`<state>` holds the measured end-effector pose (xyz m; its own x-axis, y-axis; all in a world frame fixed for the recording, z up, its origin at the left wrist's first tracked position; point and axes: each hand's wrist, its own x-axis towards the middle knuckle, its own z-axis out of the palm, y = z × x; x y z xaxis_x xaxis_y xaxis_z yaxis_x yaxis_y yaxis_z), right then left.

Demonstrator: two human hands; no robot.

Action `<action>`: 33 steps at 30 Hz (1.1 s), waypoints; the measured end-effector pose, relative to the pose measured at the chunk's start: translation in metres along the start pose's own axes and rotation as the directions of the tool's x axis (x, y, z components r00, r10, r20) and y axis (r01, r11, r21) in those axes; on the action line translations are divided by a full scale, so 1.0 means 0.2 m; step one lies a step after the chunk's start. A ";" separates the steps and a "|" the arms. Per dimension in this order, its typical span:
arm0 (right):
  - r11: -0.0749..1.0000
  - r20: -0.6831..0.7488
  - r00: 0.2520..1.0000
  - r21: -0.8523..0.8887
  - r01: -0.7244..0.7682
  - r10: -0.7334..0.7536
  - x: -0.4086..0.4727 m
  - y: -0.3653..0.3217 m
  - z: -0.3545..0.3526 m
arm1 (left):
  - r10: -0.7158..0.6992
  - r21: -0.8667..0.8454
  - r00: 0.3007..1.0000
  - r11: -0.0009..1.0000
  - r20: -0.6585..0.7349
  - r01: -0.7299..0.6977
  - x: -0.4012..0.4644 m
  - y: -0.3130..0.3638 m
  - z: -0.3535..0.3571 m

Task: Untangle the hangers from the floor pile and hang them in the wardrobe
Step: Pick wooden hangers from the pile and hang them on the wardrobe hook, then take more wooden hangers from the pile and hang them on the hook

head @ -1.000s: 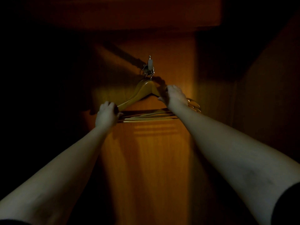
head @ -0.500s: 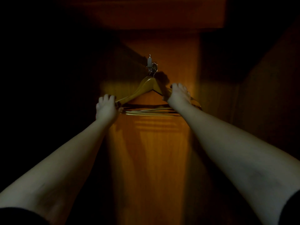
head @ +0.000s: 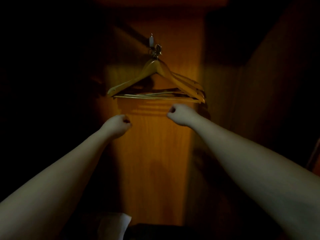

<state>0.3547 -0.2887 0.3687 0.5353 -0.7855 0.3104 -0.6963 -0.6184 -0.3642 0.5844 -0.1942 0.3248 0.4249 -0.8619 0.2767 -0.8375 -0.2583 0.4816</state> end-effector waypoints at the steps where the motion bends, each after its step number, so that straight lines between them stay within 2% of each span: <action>1: 1.000 0.052 0.998 -0.009 -0.021 0.022 -0.06 0.00 0.03 | 0.004 0.011 0.999 1.000 0.054 -0.004 -0.05 -0.01 0.01; 5: 0.995 0.189 0.977 -0.044 -0.087 0.094 -0.34 -0.05 0.17 | 0.072 0.038 0.965 0.996 0.253 -0.084 -0.28 -0.07 0.03; 8: 0.989 0.282 0.949 -0.085 -0.125 0.144 -0.59 -0.09 0.31 | 0.065 0.013 0.936 0.997 0.345 -0.074 -0.51 -0.14 0.07; 11: 0.981 0.324 0.927 -0.093 -0.169 0.191 -0.87 -0.09 0.47 | 0.078 0.066 0.910 0.991 0.408 -0.114 -0.74 -0.22 0.14; 16: 0.949 0.405 0.863 -0.041 -0.313 0.302 -1.38 -0.03 0.70 | 0.090 0.014 0.873 0.994 0.479 -0.110 -1.12 -0.37 0.35; 21: 0.848 0.444 0.759 -0.003 -0.530 0.476 -1.91 0.11 0.92 | 0.096 0.001 0.799 0.993 0.594 -0.120 -1.45 -0.45 0.64; 25: 0.768 0.467 0.669 -0.036 -0.639 0.579 -2.40 0.24 1.06 | 0.090 0.006 0.738 0.992 0.669 -0.126 -1.69 -0.41 0.90; 28: 0.699 0.483 0.592 -0.060 -0.713 0.646 -2.76 0.36 1.14 | 0.141 -0.028 0.655 0.983 0.743 -0.180 -1.85 -0.31 1.07; 33: 0.521 0.485 0.409 -0.118 -0.845 0.773 -3.27 0.57 1.17 | 0.245 -0.079 0.507 0.942 0.827 -0.326 -2.12 -0.09 1.36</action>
<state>0.0383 0.1496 -0.0816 -0.0877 -0.8099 -0.5800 -0.8716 0.3443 -0.3490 0.3259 0.0575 -0.0267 -0.2735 -0.8608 -0.4293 -0.9005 0.0723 0.4288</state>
